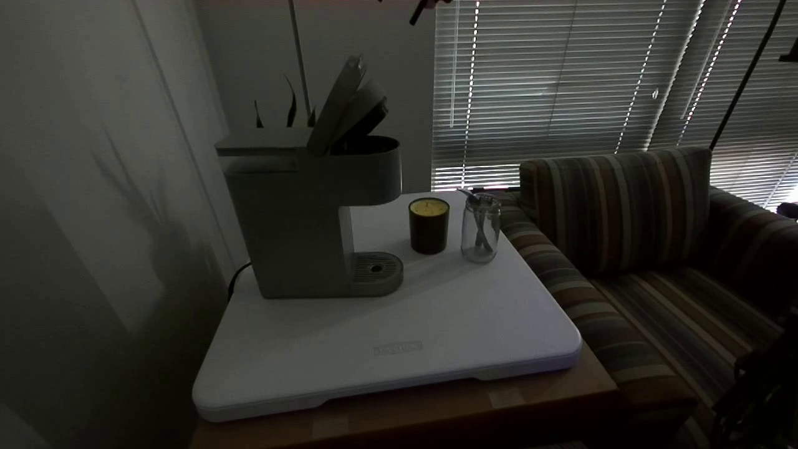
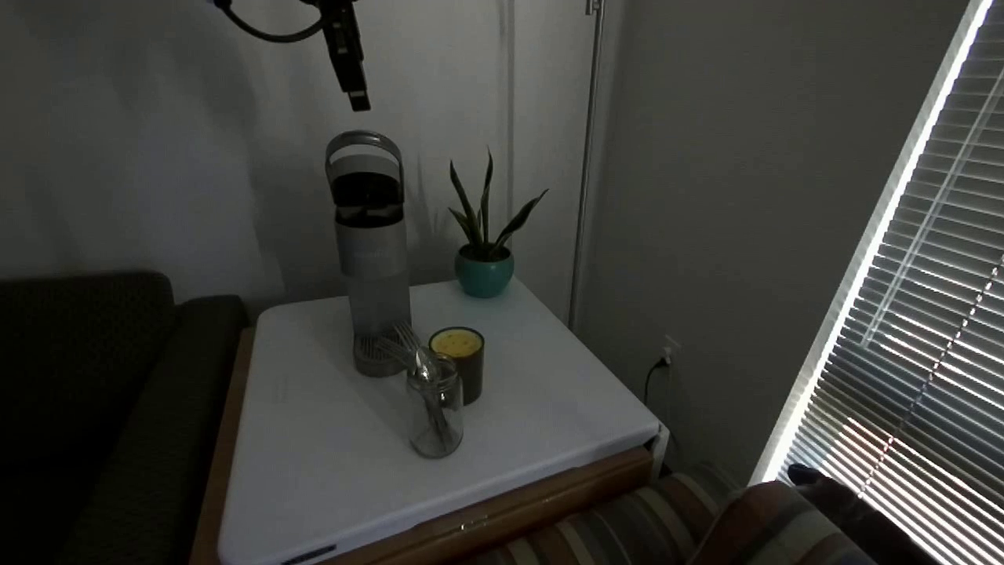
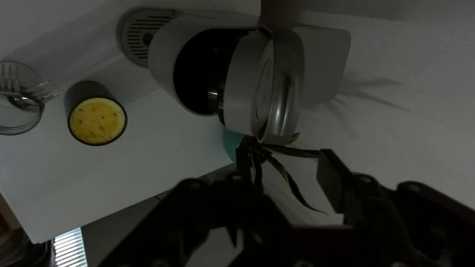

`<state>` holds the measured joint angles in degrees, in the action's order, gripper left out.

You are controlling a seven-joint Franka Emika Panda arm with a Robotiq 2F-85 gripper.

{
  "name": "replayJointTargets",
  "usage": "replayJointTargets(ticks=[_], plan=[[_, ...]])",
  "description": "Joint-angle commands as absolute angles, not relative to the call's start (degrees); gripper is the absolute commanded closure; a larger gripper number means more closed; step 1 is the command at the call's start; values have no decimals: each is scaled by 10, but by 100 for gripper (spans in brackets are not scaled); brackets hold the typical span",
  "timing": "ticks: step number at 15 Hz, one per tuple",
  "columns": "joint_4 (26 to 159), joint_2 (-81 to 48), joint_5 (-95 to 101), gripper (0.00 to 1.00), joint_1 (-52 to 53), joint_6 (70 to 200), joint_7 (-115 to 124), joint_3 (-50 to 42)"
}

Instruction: Open the coffee maker

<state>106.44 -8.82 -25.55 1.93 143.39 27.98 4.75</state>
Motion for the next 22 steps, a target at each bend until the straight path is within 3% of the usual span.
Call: replayJointTargets(ticks=[1,3,5,22], plan=[[1088,-67,-237,17,26,1412,304,35],[1091,-66,-232,3,27,1407,316,35],[1090,-66,-217,0,29,1398,338,33],[1082,-67,-149,0,36,1352,438,35]])
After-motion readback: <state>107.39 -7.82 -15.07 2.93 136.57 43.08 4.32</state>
